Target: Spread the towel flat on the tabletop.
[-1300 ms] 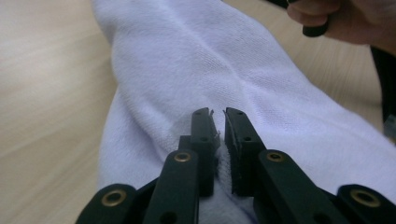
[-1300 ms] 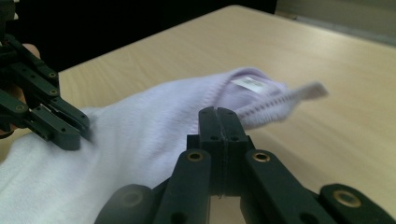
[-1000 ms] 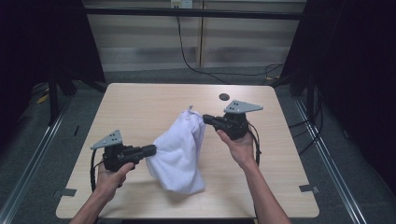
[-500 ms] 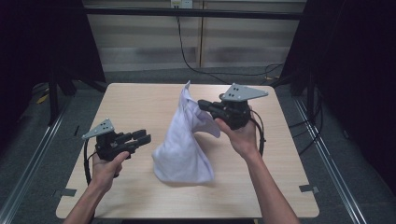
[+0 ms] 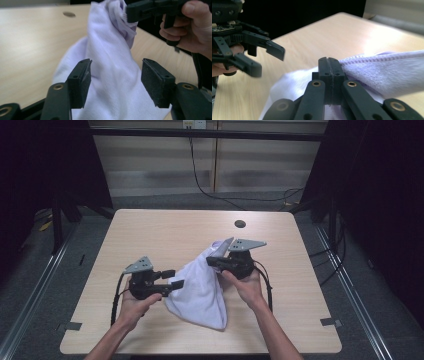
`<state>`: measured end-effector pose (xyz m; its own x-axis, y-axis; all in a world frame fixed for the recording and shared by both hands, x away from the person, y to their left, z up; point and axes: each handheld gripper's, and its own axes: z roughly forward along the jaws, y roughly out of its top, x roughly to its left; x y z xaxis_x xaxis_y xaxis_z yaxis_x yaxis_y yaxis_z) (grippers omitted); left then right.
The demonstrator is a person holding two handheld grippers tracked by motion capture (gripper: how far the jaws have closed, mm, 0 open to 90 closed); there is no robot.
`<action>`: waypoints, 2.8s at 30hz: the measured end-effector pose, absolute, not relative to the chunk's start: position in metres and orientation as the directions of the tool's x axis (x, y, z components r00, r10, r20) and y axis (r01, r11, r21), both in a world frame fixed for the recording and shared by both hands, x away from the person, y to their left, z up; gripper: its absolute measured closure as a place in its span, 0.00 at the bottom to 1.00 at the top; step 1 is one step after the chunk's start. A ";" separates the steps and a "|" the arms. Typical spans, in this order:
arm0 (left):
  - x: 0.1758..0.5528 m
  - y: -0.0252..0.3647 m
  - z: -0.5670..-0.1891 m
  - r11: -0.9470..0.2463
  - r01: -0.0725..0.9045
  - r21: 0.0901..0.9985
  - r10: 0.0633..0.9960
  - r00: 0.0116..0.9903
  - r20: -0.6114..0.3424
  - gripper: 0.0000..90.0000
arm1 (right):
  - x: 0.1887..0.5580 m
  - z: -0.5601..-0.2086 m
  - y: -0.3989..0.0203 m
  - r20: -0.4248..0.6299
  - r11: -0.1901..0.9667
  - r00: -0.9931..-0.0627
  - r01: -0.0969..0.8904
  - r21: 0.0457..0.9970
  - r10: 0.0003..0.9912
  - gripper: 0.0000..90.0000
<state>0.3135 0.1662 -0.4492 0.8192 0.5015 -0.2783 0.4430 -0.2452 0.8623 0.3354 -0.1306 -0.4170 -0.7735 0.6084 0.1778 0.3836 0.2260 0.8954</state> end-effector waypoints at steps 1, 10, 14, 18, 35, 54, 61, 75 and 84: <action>0.313 0.160 -0.458 -0.281 0.450 0.848 0.496 0.824 -0.273 0.40 | 0.334 -0.429 -0.130 0.196 0.227 -0.772 0.403 0.886 0.605 1.00; 0.315 0.158 -0.479 -0.340 0.470 0.815 0.534 0.810 -0.244 0.91 | 0.324 -0.430 -0.151 0.217 0.167 -0.750 0.400 0.901 0.624 1.00; 0.313 0.192 -0.455 -0.183 0.486 0.855 0.481 0.803 -0.353 0.92 | 0.311 -0.413 -0.184 0.194 0.106 -0.712 0.353 0.930 0.675 1.00; 0.313 0.235 -0.443 -0.048 0.514 0.856 0.393 0.798 -0.457 0.92 | 0.303 -0.400 -0.207 0.190 0.061 -0.686 0.324 0.944 0.703 1.00; 0.297 0.205 -0.437 -0.271 0.396 0.877 0.526 0.824 -0.209 0.69 | 0.306 -0.455 -0.184 0.161 0.232 -0.684 0.445 0.865 0.711 1.00; 0.307 0.203 -0.480 -0.388 0.481 0.786 0.613 0.772 -0.170 0.92 | 0.288 -0.495 -0.166 0.182 0.353 -0.729 0.514 0.782 0.660 1.00; 0.301 0.210 -0.459 -0.304 0.431 0.850 0.561 0.802 -0.206 0.74 | 0.290 -0.502 -0.148 0.194 0.371 -0.747 0.517 0.772 0.636 1.00; 0.305 0.135 -0.481 -0.466 0.398 0.790 0.462 0.871 -0.167 0.52 | 0.293 -0.504 -0.141 0.208 0.364 -0.756 0.512 0.778 0.620 1.00; 0.303 0.171 -0.452 -0.289 0.405 0.868 0.460 0.853 -0.246 0.96 | 0.298 -0.484 -0.158 0.189 0.300 -0.724 0.490 0.819 0.664 1.00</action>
